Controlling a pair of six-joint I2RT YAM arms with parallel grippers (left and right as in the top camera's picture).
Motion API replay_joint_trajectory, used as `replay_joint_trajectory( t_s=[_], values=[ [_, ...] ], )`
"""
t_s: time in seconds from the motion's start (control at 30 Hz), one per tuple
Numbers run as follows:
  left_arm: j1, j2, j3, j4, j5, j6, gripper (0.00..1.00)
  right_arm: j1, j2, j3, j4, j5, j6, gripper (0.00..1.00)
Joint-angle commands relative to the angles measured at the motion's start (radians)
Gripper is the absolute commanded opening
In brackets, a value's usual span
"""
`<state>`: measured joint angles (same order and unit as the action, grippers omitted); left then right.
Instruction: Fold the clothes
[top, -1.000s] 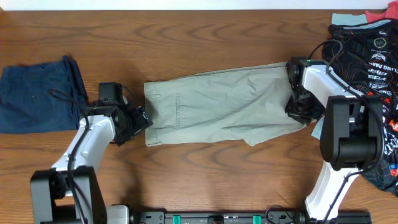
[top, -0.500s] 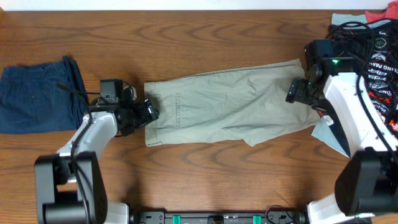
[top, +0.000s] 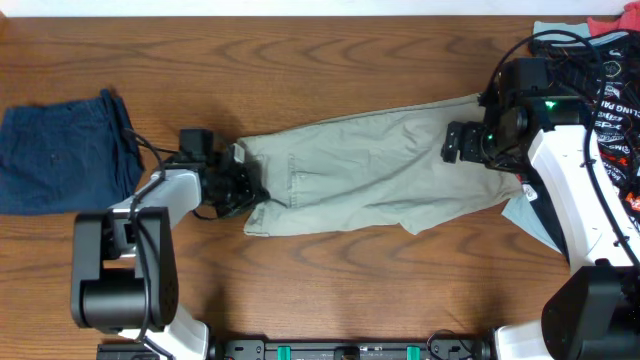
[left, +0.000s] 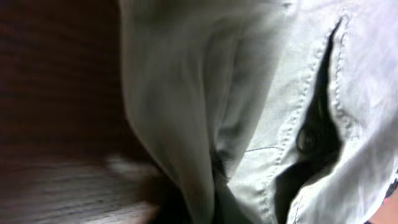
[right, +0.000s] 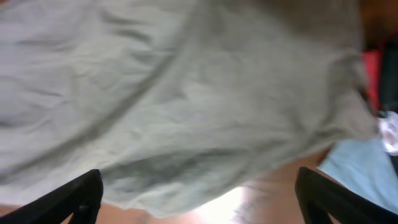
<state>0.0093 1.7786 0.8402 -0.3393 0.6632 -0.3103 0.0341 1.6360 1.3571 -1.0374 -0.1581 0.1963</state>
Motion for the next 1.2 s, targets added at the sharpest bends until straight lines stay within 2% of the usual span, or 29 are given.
replay_joint_trajectory(
  t_s=[0.0,0.03,0.1,0.13,0.17,0.2,0.4,0.57,0.7,0.83,1.03,1.17],
  values=[
    [-0.004,0.006,-0.023,-0.015,-0.02,0.007,0.06,0.002,-0.014,-0.001,0.009,-0.084,-0.037,0.85],
    [-0.002,-0.005,-0.022,-0.016,-0.019,0.007,0.06,0.009,-0.014,-0.005,0.014,-0.085,-0.037,0.74],
    [0.004,-0.03,-0.016,-0.031,-0.02,0.007,0.06,0.028,-0.014,-0.019,0.031,-0.087,-0.037,0.37],
    [0.009,-0.047,-0.006,-0.051,-0.024,0.007,0.06,0.04,-0.014,-0.029,0.041,-0.087,-0.037,0.22],
    [0.014,-0.067,0.006,-0.081,-0.03,0.007,0.06,0.055,-0.014,-0.041,0.055,-0.087,-0.037,0.13],
    [0.019,-0.083,0.019,-0.111,-0.043,0.006,0.06,0.071,-0.014,-0.055,0.072,-0.086,-0.037,0.1],
    [0.022,-0.212,0.152,-0.387,-0.186,0.006,0.06,0.185,-0.014,-0.204,0.282,-0.127,0.035,0.02],
    [0.022,-0.297,0.266,-0.529,-0.189,0.006,0.06,0.304,-0.012,-0.364,0.528,-0.28,0.074,0.01],
    [0.022,-0.352,0.339,-0.613,-0.153,-0.008,0.06,0.43,0.012,-0.461,0.688,-0.295,0.172,0.01],
    [0.022,-0.412,0.38,-0.623,-0.006,-0.011,0.06,0.57,0.086,-0.494,0.819,-0.306,0.235,0.01],
    [0.022,-0.483,0.385,-0.574,0.003,-0.082,0.06,0.735,0.227,-0.493,0.995,-0.362,0.28,0.02],
    [0.022,-0.517,0.389,-0.563,0.008,-0.1,0.06,0.758,0.264,-0.493,1.068,-0.362,0.283,0.02]
  ],
)
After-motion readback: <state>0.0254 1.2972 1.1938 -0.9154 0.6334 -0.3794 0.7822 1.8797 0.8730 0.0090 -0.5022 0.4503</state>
